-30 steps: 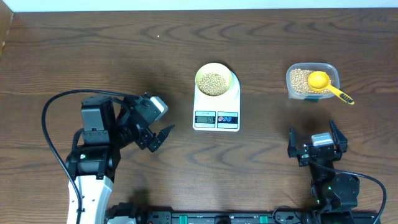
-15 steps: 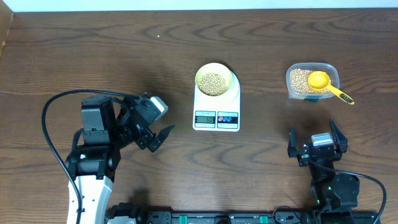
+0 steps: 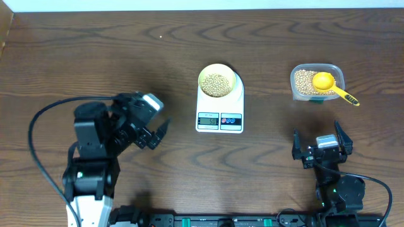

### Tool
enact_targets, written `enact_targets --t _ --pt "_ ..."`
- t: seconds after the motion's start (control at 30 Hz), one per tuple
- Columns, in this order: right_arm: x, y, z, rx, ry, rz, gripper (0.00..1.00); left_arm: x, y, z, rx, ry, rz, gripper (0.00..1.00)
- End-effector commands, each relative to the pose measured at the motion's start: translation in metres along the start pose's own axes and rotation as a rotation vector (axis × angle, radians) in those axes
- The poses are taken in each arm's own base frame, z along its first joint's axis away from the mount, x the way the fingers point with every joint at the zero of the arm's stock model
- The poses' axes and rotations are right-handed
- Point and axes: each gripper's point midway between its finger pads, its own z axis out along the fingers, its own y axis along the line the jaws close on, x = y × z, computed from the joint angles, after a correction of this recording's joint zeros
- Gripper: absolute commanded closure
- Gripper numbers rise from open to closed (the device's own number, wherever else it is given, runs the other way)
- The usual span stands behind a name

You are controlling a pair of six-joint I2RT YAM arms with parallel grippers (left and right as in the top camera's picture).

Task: Scoop item into bowl and weigh 50g on scale

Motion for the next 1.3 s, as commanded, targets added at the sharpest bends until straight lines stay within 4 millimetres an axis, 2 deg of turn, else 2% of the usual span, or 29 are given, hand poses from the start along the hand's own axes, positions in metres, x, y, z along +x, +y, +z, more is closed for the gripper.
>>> enact_targets --t 0.0,0.2,0.7,1.0,1.27 --pt "0.0 0.001 0.0 0.0 -0.001 0.007 0.01 0.003 0.026 -0.012 -0.188 -0.001 -0.218 0.02" --pt "0.0 0.001 0.0 0.0 -0.001 0.007 0.01 0.012 0.042 -0.028 -0.368 -0.126 -0.4 0.03" --pt "0.0 0.001 0.0 0.0 -0.001 0.007 0.01 0.054 0.018 -0.038 -0.457 -0.318 -0.344 0.02" --pt "0.0 0.001 0.0 0.0 -0.001 0.007 0.01 0.077 0.01 -0.035 -0.488 -0.365 -0.329 0.02" --pt "0.0 0.001 0.0 0.0 -0.001 0.007 0.01 0.091 0.012 -0.029 -0.512 -0.351 -0.339 0.02"
